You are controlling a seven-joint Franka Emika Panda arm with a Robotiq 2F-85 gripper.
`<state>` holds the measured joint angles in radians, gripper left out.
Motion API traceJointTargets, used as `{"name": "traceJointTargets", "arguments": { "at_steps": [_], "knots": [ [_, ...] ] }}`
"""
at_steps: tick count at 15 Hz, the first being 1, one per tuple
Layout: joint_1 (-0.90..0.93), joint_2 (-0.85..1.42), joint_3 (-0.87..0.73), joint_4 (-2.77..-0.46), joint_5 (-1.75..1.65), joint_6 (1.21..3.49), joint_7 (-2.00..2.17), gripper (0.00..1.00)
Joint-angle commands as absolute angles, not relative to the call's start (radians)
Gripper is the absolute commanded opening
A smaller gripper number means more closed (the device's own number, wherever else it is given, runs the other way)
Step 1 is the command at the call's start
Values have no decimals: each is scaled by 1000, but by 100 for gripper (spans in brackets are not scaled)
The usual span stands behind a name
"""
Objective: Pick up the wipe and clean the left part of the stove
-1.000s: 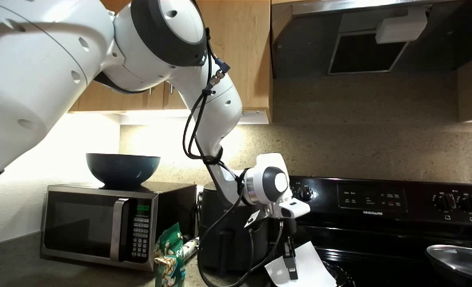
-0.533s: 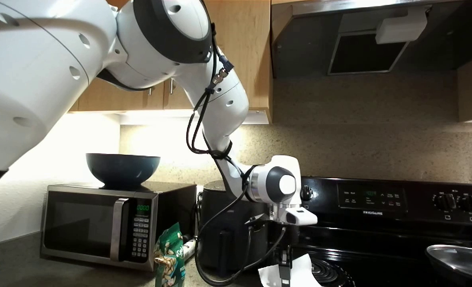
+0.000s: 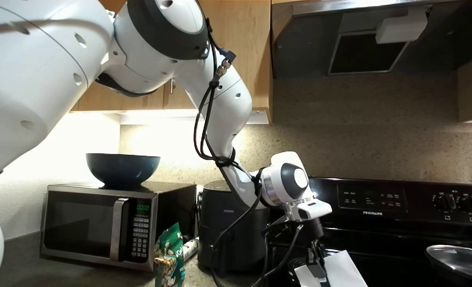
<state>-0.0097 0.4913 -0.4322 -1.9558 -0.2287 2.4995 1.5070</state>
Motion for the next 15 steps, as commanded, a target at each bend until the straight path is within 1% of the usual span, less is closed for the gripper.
{"name": "traceJointTargets", "arguments": {
  "at_steps": [1, 6, 7, 10, 11, 13, 15],
  "knots": [
    [87, 491, -538, -1951, -403, 2541, 1755, 8],
    [215, 463, -638, -1908, -696, 2518, 2133, 7],
    [270, 478, -689, -1894, -726, 2522, 2197, 8],
    [339, 519, -752, -1846, -801, 2488, 2403, 8],
    [282, 500, -679, -1841, -835, 2420, 2466, 8],
    [215, 463, -579, -1878, -789, 2340, 2393, 8],
    [111, 431, -458, -1938, -745, 2378, 2289, 8]
  ]
}}
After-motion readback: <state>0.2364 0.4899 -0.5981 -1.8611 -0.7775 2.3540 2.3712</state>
